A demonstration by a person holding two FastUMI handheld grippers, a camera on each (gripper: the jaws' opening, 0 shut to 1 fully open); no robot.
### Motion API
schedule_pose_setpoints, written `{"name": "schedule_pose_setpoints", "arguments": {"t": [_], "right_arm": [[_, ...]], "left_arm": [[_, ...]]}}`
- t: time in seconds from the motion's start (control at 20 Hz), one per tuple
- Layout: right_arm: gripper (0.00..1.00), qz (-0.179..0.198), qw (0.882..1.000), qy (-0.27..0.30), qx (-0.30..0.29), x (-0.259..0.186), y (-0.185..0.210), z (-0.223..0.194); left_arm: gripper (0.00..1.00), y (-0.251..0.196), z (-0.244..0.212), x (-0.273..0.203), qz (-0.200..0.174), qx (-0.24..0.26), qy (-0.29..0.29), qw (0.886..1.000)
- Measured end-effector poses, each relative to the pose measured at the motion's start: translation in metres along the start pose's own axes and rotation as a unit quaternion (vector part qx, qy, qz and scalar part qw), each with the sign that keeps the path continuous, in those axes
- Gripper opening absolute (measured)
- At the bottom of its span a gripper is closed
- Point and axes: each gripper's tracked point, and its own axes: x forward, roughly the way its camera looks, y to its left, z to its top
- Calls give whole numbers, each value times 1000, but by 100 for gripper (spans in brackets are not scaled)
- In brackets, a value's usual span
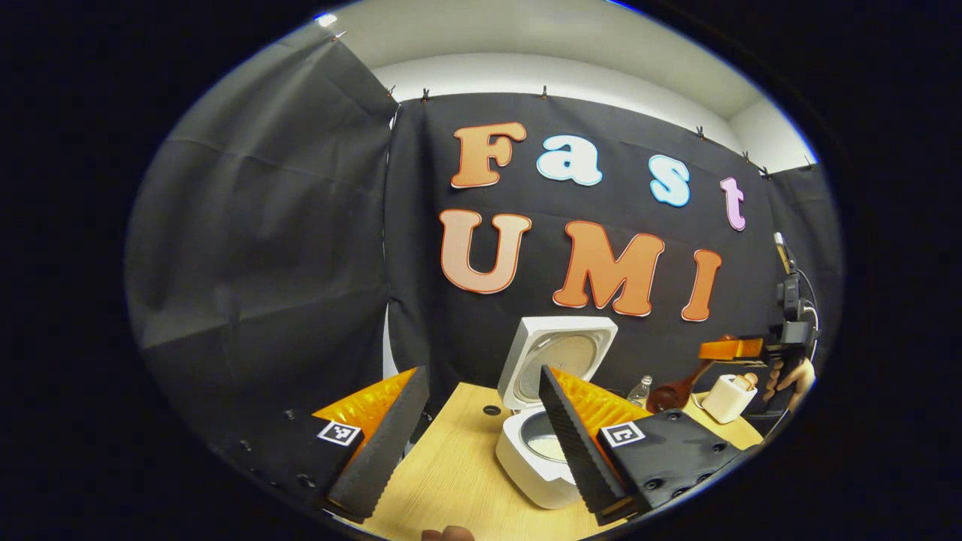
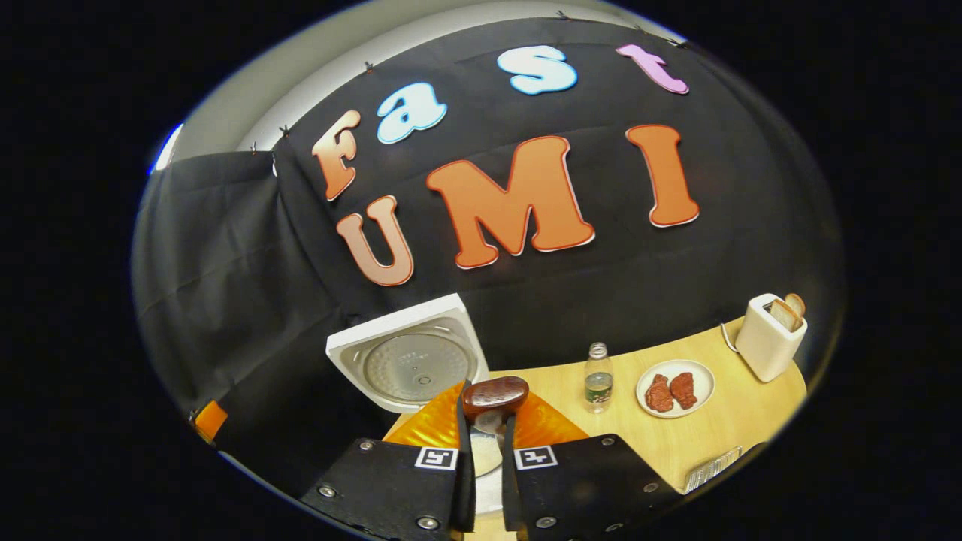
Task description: Close the left gripper, press the button to open the rice cooker; take a wooden spoon from the chopstick holder with the right hand, scoop a spoonful of rice and pour it into the rice cooker, then put the wooden spoon back into the chopstick holder.
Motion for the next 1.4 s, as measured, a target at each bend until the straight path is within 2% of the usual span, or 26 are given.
{"name": "schedule_pose_setpoints", "arguments": {"t": [0.25,0.5,0.7,1.05,1.4], "right_arm": [[13,-55,998,-8,14,-54,-92,9],[13,-82,996,-13,35,-101,-162,8],[13,-91,994,-4,55,-125,-211,-8],[13,-94,990,33,100,-142,-268,-60],[13,-89,982,74,146,-124,-296,-118]], "left_arm": [[100,-43,17,1,-1,6,-20,1000],[100,-91,31,-9,-14,-4,-62,998],[100,-118,39,-18,2,3,-71,997],[100,-161,23,-36,17,8,-56,998],[100,-177,13,-47,30,27,-37,999]]}}
